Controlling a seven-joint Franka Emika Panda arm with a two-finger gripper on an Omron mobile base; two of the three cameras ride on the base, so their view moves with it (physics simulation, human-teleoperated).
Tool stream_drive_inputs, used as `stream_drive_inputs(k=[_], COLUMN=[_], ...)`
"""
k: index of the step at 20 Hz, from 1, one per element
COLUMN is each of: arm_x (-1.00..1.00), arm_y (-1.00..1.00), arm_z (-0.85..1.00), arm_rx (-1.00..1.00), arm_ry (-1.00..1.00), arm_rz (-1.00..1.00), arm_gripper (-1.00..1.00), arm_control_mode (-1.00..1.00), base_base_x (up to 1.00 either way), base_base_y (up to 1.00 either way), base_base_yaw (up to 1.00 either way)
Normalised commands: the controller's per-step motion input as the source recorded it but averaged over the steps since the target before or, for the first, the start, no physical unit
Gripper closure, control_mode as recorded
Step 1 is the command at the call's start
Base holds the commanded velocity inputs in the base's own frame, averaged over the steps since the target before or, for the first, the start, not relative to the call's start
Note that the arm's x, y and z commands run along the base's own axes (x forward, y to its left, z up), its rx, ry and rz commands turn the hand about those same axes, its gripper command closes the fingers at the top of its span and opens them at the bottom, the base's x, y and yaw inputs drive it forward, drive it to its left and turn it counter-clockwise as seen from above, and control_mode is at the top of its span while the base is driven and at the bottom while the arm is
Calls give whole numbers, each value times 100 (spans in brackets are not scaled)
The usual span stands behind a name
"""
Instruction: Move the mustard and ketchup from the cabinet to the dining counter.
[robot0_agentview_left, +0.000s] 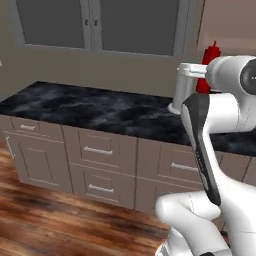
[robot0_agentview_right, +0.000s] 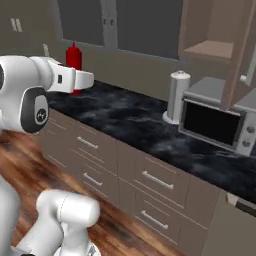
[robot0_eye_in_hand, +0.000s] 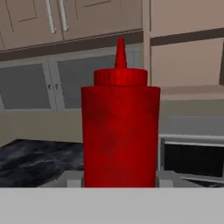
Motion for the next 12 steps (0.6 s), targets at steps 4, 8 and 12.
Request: stream_drive_inputs(k=[4, 8, 12], arm_x=[0, 0, 0], arm_y=[0, 0, 0], arm_z=[0, 0, 0], arm_rx=[0, 0, 0], arm_ry=[0, 0, 0], arm_rz=[0, 0, 0], arm_gripper=[100, 100, 100], arm_control_mode=[100, 100, 100], base_base_x=[-1, 6, 17], base_base_y=[8, 9, 1], base_base_yaw=[100, 95, 94])
